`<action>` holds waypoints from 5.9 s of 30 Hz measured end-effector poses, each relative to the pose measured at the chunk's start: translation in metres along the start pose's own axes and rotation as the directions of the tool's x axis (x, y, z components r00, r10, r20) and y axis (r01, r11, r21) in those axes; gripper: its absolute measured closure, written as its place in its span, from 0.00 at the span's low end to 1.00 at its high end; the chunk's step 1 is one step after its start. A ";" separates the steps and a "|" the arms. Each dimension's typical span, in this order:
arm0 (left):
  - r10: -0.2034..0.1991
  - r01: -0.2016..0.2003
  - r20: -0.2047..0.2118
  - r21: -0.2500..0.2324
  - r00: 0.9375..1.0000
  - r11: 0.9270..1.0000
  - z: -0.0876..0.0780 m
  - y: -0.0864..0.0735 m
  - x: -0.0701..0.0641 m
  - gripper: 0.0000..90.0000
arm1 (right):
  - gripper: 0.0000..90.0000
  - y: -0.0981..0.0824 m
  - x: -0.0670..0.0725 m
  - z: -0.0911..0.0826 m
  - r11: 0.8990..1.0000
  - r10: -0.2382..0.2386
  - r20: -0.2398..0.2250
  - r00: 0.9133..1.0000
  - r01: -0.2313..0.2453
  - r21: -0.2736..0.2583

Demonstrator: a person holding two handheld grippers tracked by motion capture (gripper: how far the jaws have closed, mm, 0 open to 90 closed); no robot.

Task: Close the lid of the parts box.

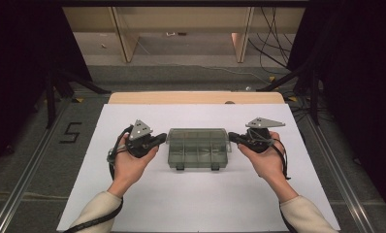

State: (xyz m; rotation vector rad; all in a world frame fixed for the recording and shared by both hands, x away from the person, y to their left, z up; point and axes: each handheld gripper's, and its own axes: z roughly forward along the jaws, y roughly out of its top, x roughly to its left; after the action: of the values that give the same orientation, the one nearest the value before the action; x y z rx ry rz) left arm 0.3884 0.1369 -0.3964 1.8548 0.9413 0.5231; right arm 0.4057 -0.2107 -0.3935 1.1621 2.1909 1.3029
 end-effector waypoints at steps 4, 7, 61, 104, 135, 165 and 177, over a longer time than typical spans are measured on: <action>0.027 -0.027 0.007 0.010 1.000 1.000 0.001 0.000 0.000 1.00 | 1.00 -0.001 0.001 0.001 1.000 -0.002 -0.006 1.000 0.002 0.011; 0.016 -0.016 0.010 0.016 1.000 1.000 0.002 -0.001 -0.002 1.00 | 1.00 -0.002 0.001 0.001 1.000 -0.002 -0.001 1.000 0.002 0.025; 0.058 -0.060 0.019 0.105 0.998 0.993 0.012 -0.015 -0.004 1.00 | 1.00 -0.016 0.006 0.008 0.995 -0.002 -0.014 1.000 0.003 0.096; 0.056 -0.062 0.042 0.152 0.998 0.986 0.020 -0.024 -0.007 1.00 | 1.00 -0.023 0.007 0.015 0.992 -0.018 -0.010 1.000 0.019 0.125; 0.053 -0.060 0.045 0.173 0.998 0.983 0.028 -0.031 -0.011 1.00 | 1.00 -0.029 0.007 0.022 0.989 -0.043 -0.020 0.999 0.046 0.142; 0.077 -0.084 0.042 0.199 0.996 0.976 0.039 -0.041 -0.015 1.00 | 1.00 -0.037 0.008 0.031 0.981 -0.059 -0.020 0.998 0.061 0.185; 0.127 -0.127 0.014 0.206 0.992 0.970 0.043 -0.043 -0.014 1.00 | 1.00 -0.039 0.010 0.033 0.977 -0.045 -0.028 0.999 0.050 0.209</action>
State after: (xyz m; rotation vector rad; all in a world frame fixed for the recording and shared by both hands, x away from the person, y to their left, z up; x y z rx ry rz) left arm 0.3928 0.1124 -0.4535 2.1126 0.9081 0.5178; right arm 0.4016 -0.1936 -0.4423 1.1653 2.4050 1.0909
